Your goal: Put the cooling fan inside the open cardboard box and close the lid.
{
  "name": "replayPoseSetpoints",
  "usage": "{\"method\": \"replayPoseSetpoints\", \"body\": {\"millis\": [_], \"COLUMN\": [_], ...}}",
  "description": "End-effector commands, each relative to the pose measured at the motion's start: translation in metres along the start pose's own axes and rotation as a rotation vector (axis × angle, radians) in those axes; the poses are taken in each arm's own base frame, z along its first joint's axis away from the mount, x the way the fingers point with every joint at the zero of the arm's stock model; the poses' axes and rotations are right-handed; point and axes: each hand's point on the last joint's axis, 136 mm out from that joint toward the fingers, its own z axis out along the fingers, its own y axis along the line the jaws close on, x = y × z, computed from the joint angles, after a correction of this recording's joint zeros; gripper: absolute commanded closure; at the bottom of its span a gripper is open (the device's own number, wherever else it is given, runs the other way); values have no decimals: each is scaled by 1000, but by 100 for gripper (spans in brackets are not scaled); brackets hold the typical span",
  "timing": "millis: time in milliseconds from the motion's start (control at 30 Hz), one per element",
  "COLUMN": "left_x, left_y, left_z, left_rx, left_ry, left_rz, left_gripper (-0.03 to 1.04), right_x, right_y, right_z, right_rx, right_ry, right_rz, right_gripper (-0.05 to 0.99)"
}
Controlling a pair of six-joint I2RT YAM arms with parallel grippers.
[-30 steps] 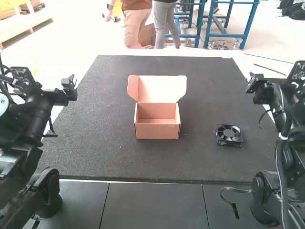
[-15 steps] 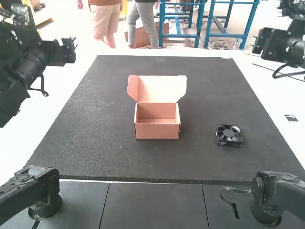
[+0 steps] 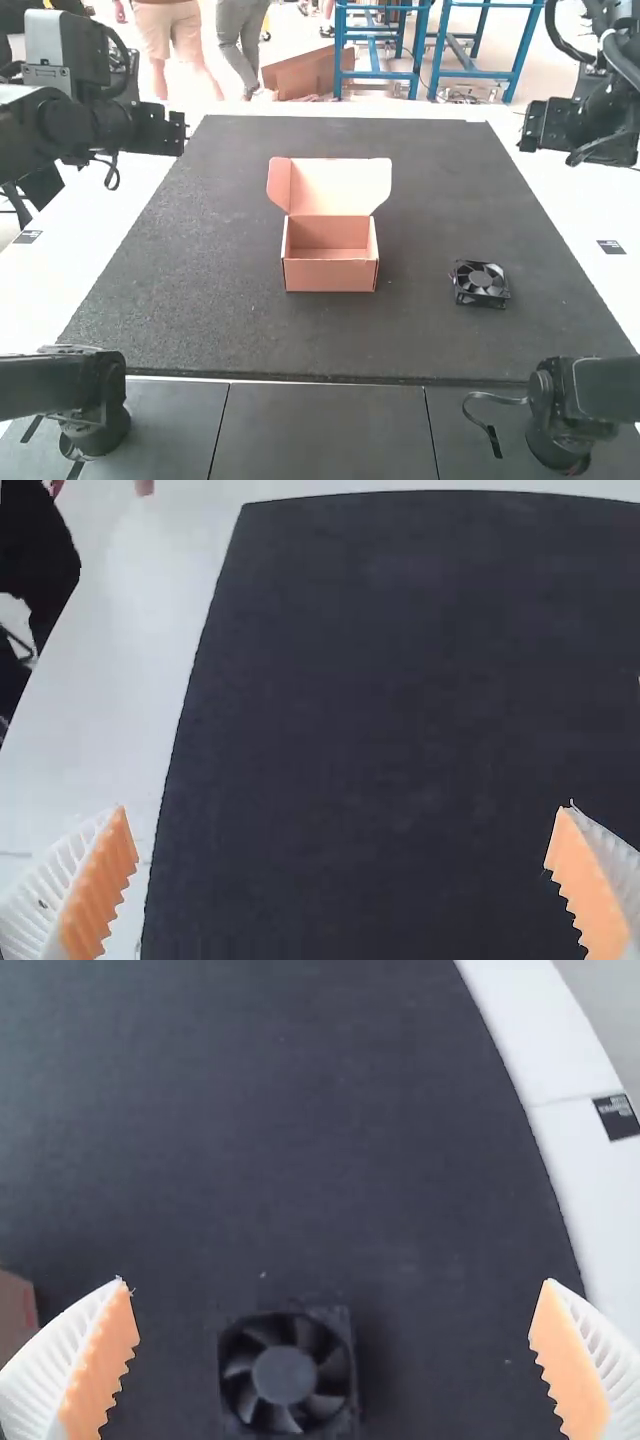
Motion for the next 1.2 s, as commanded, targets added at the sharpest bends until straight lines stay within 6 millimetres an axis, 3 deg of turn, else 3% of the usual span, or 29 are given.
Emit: {"method": "replayPoseSetpoints", "body": {"millis": [0, 100, 300, 433, 800, 1167], "left_x": [-5, -3, -9, -14, -17, -6], "left_y": [-2, -4, -8, -13, -41, -43], "left_z": [2, 8, 9, 11, 9, 13], "left_rx": [1, 6, 30, 56, 185, 186], "left_ry": [16, 38, 52, 53, 64, 104], "left_rz": [11, 33, 48, 45, -31, -33], "left_gripper": [4, 4, 4, 4, 4, 4], "right_x": [8, 27, 82, 112, 135, 146], "right_y": [-13, -20, -27, -23, -25, -43], "right_z": [10, 21, 46, 67, 121, 153], "right_rx": [44, 51, 51, 29, 39, 70], "right_ry": [44, 124, 308, 391, 491, 577], "right_rz": [27, 39, 22, 5, 11, 47], "right_gripper": [3, 4, 4, 4, 4, 4]}}
